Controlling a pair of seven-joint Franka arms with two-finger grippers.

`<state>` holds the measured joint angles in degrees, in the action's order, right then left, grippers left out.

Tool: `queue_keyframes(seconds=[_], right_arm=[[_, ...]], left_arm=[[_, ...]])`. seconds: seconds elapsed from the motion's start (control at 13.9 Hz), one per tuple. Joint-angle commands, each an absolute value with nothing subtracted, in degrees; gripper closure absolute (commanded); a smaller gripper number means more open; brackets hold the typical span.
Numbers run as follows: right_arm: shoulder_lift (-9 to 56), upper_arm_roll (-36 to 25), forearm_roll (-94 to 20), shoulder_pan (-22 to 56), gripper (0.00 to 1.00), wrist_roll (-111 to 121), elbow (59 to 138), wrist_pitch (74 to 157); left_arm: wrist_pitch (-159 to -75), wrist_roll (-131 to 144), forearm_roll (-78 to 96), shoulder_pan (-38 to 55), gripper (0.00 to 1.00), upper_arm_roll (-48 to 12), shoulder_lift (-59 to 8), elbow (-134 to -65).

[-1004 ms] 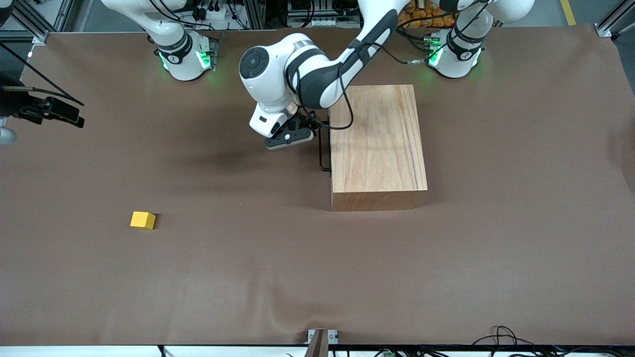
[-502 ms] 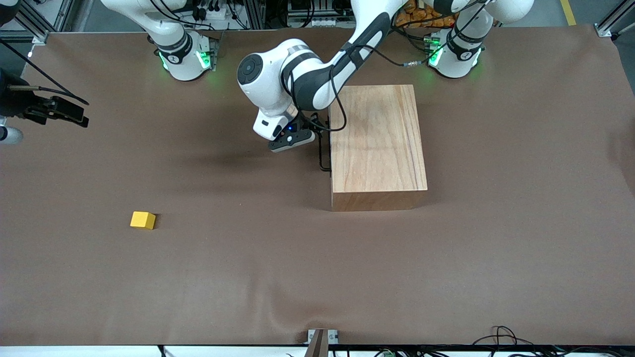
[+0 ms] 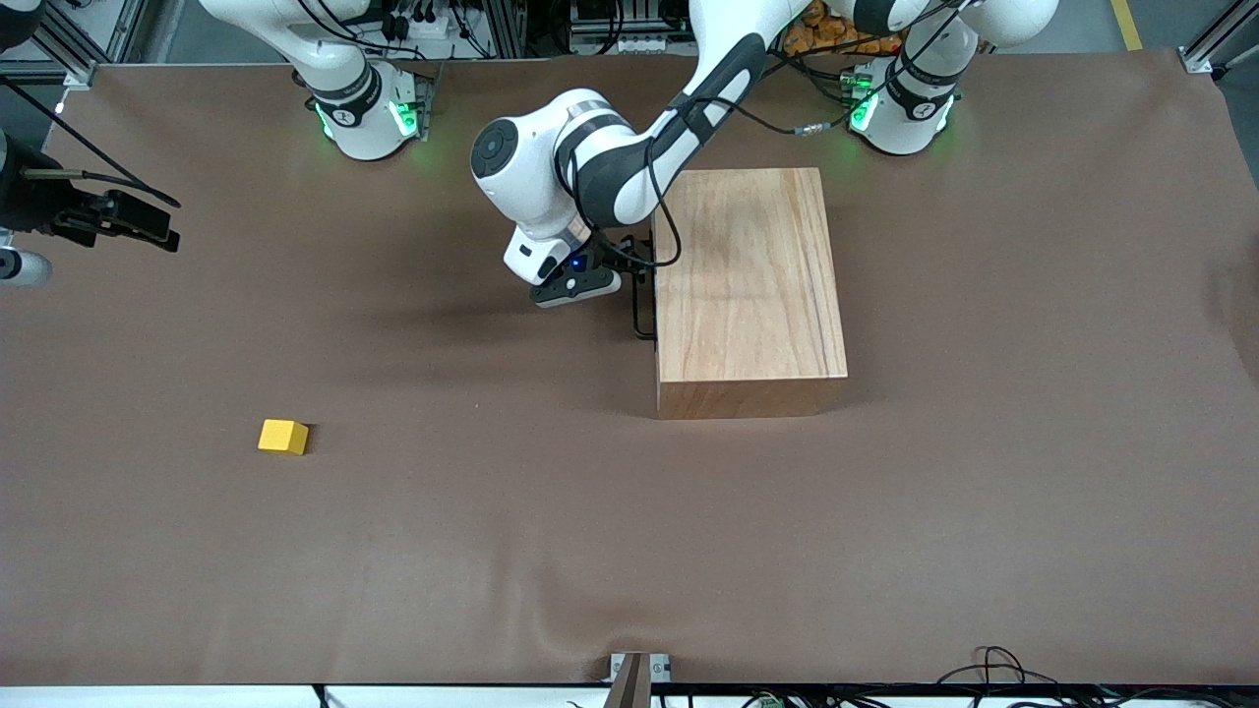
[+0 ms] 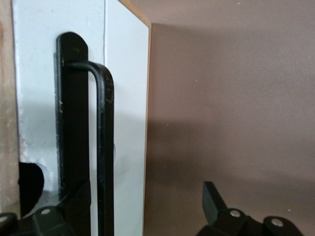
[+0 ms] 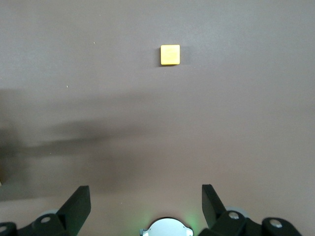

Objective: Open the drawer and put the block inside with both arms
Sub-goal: 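Pull the drawer handle outward with the left gripper to open it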

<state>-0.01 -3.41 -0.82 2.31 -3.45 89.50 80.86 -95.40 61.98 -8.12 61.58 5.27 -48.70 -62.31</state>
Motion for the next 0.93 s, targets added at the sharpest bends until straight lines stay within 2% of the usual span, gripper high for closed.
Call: queue_keyframes(seconds=[0.0, 0.86], right_arm=[[0.4, -3.7, -0.4, 2.7, 0.0, -3.9, 88.9, 80.5], [1.2, -4.0, 0.4, 2.0, 0.0, -3.8, 87.2, 80.9]], left_arm=[[-94.7, 59.8, -10.1, 62.2, 0.0, 6.0, -49.9, -60.7], [-104.9, 58.1, -10.0, 62.1, 0.0, 6.8, -50.6, -60.4]])
